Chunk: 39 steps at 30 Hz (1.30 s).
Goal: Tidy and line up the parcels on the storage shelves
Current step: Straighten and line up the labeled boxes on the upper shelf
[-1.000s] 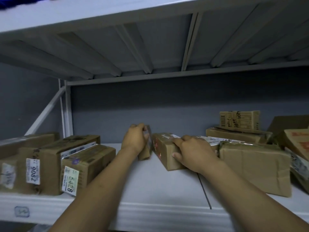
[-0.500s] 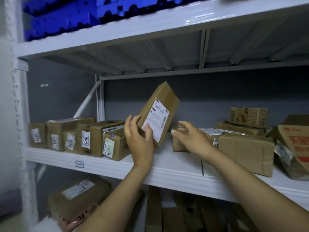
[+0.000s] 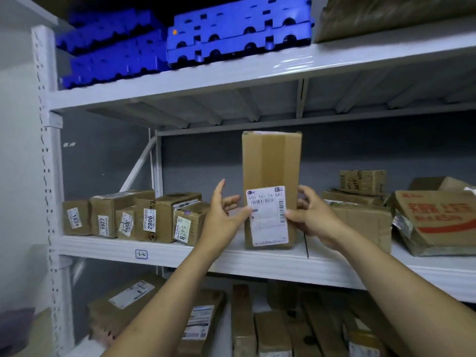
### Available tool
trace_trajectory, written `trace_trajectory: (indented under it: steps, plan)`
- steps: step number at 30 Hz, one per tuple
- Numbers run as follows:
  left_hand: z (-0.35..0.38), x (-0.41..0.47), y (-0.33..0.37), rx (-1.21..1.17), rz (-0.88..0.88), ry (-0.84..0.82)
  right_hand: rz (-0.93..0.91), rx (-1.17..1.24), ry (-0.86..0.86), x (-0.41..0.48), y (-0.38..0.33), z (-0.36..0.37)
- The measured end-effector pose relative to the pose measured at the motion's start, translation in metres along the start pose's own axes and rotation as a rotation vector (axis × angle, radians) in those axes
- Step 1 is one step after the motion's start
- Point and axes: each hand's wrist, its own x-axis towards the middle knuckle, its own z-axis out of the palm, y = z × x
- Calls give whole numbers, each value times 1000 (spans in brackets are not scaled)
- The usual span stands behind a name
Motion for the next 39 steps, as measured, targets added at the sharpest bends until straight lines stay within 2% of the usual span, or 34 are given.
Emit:
trace_trajectory:
  steps: [5, 9, 11, 14, 16, 22, 28, 34, 39]
  plan:
    - [-19, 0, 34, 103, 250, 31, -103, -159, -50, -5, -9, 12]
    - [-38, -6, 37, 317, 357, 11, -131, -295, 79, -9, -17, 36]
    - [-45, -11, 28, 392, 376, 29, -133, -248, 99, -16, -22, 49]
    - [-52, -16, 15, 333, 342, 44, -102, 2, -25, -27, -36, 65]
    - [-56, -20, 12, 272, 312, 48, -94, 72, -125, -33, -42, 72]
    - [-66, -31, 16, 163, 227, -55, -139, -29, -124, -34, -49, 83]
    - [-81, -30, 16, 242, 101, -100, -60, 41, -175, -27, -43, 90]
    - [-76, -34, 3, 386, 133, -198, -156, -87, -73, -25, -29, 108]
    - [-73, -34, -16, 372, 114, -214, -174, -149, -55, -19, -17, 105]
